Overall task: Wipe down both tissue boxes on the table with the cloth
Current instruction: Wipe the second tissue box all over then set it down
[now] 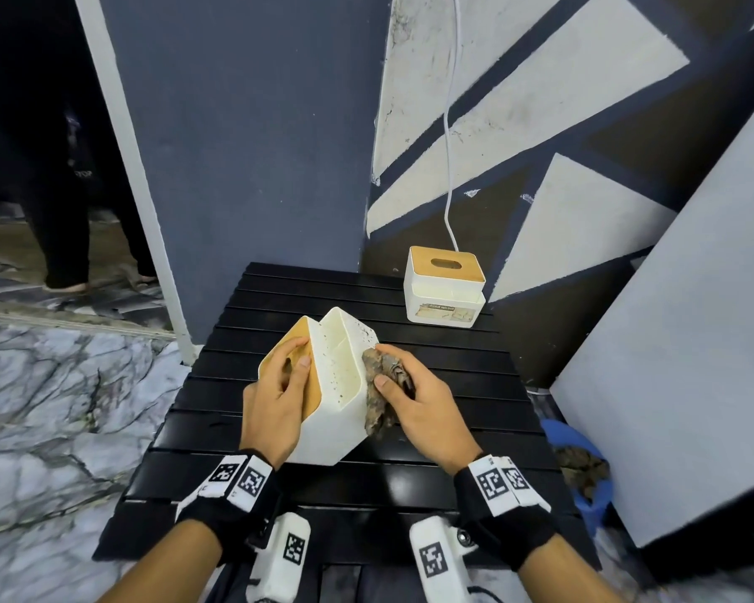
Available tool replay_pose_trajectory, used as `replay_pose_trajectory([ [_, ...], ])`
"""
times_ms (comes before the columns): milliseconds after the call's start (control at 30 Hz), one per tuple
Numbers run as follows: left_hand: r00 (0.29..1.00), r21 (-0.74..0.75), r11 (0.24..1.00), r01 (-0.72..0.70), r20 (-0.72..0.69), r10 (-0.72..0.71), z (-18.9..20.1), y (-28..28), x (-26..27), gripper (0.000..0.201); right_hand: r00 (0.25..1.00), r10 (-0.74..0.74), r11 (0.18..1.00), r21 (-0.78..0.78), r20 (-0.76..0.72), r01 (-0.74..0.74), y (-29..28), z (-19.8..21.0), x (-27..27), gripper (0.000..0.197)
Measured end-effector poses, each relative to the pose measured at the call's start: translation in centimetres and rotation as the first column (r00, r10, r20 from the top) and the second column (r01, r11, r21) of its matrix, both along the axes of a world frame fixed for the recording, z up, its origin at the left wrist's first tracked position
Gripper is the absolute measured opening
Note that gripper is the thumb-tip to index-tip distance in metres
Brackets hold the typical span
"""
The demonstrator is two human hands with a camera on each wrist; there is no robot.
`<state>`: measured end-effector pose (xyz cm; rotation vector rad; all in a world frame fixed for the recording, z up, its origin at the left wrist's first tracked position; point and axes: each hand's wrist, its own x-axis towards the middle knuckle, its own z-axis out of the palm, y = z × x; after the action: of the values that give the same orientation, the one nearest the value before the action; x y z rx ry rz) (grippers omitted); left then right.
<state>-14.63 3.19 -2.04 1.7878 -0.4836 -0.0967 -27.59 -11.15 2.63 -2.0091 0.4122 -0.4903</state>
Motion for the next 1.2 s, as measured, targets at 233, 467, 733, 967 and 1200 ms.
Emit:
replay_pose_trajectory([
  [233, 0.999, 0.054, 0.999, 0.008, -0.035, -0.006, 1.5, 0.8, 0.0, 0.032, 0.997, -0.034, 0.999, 0.008, 0.076, 0.033, 2.3, -0.8, -0.1, 0.039],
  [467, 0.968, -0.015, 0.997, -0.073, -0.243, 0.068, 2.0, 0.3, 1.9, 0.021, 0.996, -0.023, 0.999, -0.03, 0.081, 0.025, 3.5, -1.3, -0.4, 0.04],
  [733, 0.949, -0.113, 0.992, -0.06, -0.314, 0.022, 1.4, -0.2, 2.5, 0.022, 0.998, -0.054, 0.986, -0.16, -0.028, 0.049, 2.2, -1.7, 0.5, 0.041],
  [967, 0.945, -0.115, 0.991, -0.066, -0.327, 0.025, 1.6, 0.0, 2.7, 0.026, 0.992, -0.079, 0.975, -0.215, -0.1, 0.056, -1.9, -0.8, 7.9, 0.037],
  [1200, 0.954, -0.08, 0.993, -0.087, -0.294, 0.06, 2.0, -0.2, 2.2, 0.024, 0.997, -0.059, 0.976, -0.214, -0.05, 0.047, -0.9, -0.7, 6.4, 0.038],
])
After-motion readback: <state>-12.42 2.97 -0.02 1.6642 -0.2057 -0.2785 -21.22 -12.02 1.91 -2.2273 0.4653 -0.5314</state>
